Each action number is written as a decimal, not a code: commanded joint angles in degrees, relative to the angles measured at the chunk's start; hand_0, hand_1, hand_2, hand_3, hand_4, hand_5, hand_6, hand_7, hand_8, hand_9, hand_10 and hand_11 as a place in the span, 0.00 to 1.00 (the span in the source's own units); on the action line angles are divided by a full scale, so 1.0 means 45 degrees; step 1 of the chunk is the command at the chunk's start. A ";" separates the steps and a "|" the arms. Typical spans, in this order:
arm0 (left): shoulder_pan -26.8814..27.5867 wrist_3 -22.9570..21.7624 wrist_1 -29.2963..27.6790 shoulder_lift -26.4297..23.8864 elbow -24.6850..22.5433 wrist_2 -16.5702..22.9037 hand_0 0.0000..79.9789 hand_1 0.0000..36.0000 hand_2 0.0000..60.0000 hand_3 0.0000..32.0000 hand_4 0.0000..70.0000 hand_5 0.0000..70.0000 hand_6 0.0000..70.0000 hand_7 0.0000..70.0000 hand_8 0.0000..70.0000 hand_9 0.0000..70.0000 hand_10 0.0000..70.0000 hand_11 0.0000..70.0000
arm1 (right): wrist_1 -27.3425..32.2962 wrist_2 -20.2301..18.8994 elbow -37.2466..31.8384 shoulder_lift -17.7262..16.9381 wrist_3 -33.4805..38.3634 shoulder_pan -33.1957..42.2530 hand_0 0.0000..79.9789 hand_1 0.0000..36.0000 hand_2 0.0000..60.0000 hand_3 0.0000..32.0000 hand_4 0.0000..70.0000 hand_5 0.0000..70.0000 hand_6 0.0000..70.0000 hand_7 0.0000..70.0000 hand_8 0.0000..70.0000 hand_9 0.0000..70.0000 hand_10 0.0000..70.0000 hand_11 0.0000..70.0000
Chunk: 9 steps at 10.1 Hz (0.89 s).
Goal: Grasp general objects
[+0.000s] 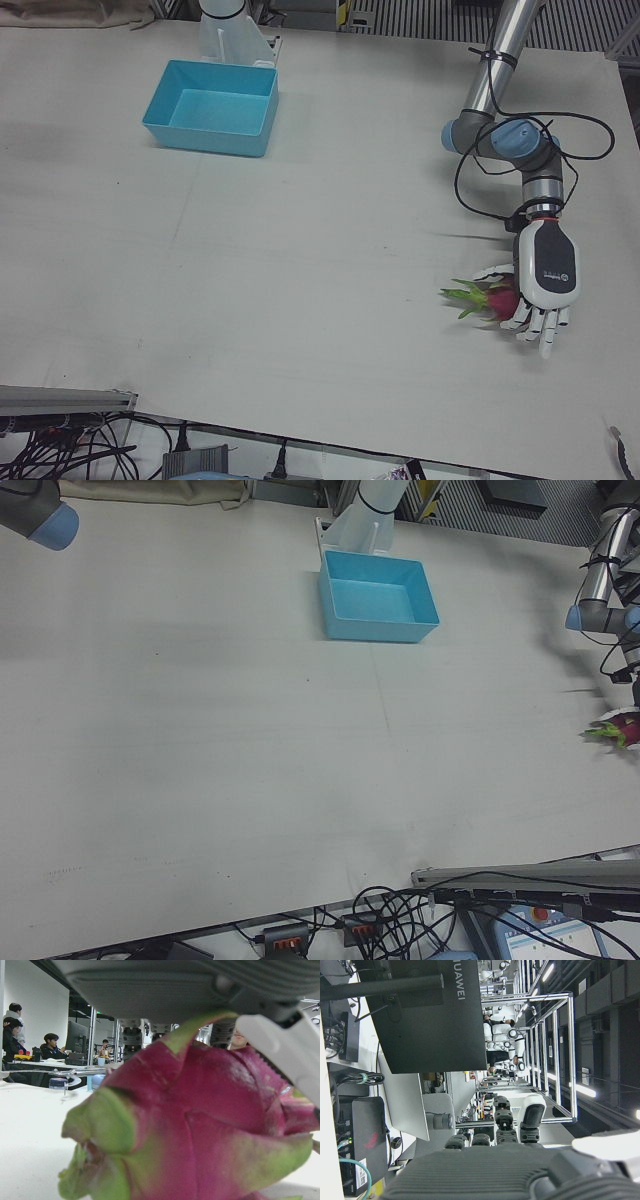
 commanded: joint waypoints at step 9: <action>0.0473 0.0577 0.0407 -0.0138 -0.0013 -0.0831 0.58 0.55 1.00 0.00 0.71 0.52 0.39 0.64 0.35 0.25 0.70 0.99 | 0.0000 0.0000 0.0000 0.0000 0.0000 0.0000 0.00 0.00 0.00 0.00 0.00 0.00 0.00 0.00 0.00 0.00 0.00 0.00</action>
